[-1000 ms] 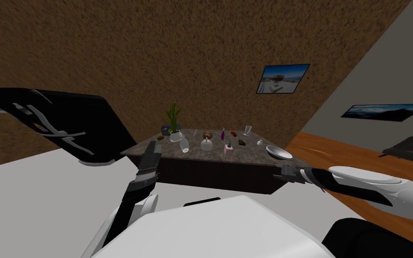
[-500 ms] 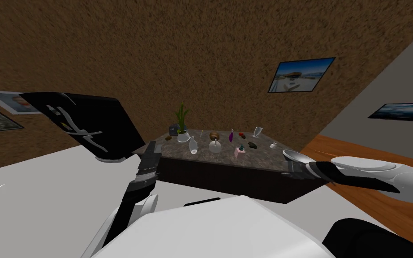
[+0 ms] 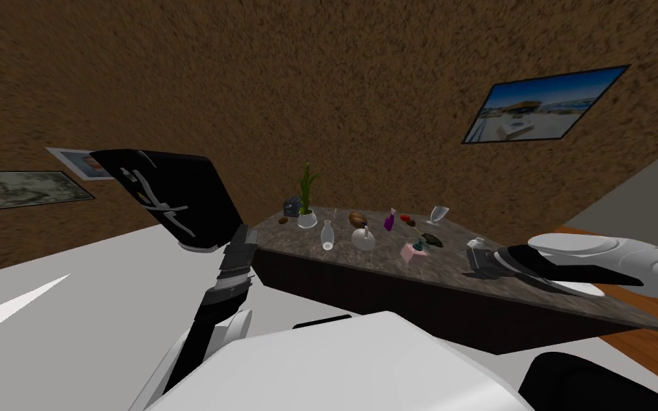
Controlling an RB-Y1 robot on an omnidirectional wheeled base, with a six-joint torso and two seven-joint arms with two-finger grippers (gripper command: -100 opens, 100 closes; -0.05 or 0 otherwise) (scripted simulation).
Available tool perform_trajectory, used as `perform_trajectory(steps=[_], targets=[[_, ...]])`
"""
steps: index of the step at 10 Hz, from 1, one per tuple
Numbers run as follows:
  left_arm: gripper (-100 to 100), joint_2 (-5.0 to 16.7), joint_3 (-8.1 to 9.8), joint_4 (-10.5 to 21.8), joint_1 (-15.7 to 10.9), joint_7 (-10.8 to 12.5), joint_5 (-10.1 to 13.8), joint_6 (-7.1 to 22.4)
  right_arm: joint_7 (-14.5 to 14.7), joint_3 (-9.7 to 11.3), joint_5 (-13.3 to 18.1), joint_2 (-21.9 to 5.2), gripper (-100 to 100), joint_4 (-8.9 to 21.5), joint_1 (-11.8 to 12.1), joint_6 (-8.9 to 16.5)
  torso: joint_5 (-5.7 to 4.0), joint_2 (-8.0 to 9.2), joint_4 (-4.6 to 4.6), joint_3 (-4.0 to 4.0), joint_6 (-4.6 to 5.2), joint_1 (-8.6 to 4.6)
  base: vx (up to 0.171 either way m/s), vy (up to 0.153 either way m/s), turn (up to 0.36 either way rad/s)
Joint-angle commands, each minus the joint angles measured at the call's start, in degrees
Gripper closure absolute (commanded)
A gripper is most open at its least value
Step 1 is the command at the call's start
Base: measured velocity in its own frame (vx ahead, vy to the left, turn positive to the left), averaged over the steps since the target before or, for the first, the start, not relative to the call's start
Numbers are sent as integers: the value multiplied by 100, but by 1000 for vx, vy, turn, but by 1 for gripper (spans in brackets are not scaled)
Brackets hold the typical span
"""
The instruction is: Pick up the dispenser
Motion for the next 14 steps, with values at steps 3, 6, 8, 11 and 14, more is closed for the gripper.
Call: perform_trajectory(steps=[3,6,8,11,14], targets=[[0,2,2,1,-1,0,0,0,44,434,7,-9,-100,158,-473,-81,-21,39,10,24,3,-78,4,11,-8],[0,0,0,1,0,0,0,0,67,452,67,-228,-100,350,-433,-132,-8,-4,0,-1,-1,-21,105,142,89],[0,0,0,1,-1,0,0,0,84,467,115,-413,-100,501,-403,-174,-9,7,2,5,-4,-25,90,159,115],[0,2,1,1,-1,0,0,0,99,543,91,-413,0,506,-466,-177,-18,33,8,20,4,-67,31,41,5],[0,2,2,1,-1,0,0,1,216,687,157,-76,-100,441,-469,33,-27,34,9,21,4,-98,35,-20,72]])
